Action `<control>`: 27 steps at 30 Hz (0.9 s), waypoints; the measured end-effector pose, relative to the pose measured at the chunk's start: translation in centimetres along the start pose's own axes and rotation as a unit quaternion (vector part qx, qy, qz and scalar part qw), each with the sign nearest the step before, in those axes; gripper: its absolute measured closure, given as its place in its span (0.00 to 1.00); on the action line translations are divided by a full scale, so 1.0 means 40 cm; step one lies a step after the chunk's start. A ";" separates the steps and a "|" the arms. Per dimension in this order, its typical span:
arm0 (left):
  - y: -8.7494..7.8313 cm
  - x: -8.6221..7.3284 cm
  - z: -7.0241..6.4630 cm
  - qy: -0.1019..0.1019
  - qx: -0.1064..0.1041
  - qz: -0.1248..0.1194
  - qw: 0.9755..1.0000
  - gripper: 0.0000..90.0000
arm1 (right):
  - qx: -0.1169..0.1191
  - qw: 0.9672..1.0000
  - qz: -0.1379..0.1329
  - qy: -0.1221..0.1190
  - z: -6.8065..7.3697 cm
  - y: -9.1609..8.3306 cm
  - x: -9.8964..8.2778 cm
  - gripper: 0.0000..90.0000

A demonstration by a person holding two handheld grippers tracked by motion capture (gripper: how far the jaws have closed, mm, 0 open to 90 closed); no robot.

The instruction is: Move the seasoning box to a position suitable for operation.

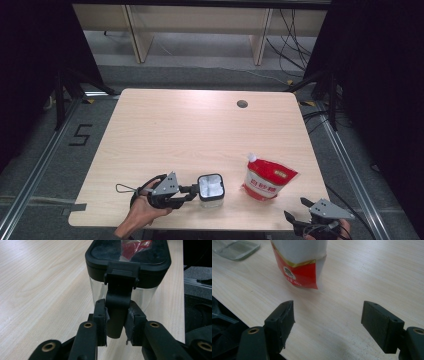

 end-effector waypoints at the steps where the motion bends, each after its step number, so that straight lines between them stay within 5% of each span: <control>1: 0.000 0.000 0.001 -0.002 -0.001 -0.001 1.000 0.80 | 0.000 1.000 0.000 0.000 0.000 0.000 0.000 0.30; 7: -0.003 0.002 0.007 0.007 0.002 0.009 1.000 0.80 | -0.012 1.000 -0.008 -0.007 -0.006 0.000 0.000 0.30; 8: -0.003 0.001 0.007 -0.003 0.012 0.006 1.000 0.80 | 0.002 1.000 0.001 0.002 -0.001 0.000 0.000 0.30; 14: -0.012 -0.003 0.017 -0.016 0.029 0.007 0.999 0.76 | -0.007 1.000 -0.010 -0.006 -0.005 0.002 0.002 0.30; 24: -0.056 -0.004 -0.001 -0.054 0.046 -0.003 0.997 0.44 | -0.007 1.000 0.001 -0.001 -0.006 0.002 0.000 0.30; 26: -0.063 -0.008 -0.009 -0.071 0.053 -0.008 0.996 0.38 | -0.004 1.000 0.009 0.016 0.005 0.001 -0.002 0.30; 27: -0.064 -0.009 -0.011 -0.074 0.048 -0.010 0.996 0.36 | -0.009 1.000 -0.004 -0.006 -0.004 0.003 0.001 0.30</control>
Point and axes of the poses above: each handheld gripper's, and its own axes: y roughly forward along the jaws, x roughly out of its top, z roughly to its left, the point moved 3 cm from there along y, roughly forward along the jaws, and after that the axes turned 7 degrees about -x, right-handed, at the moved point
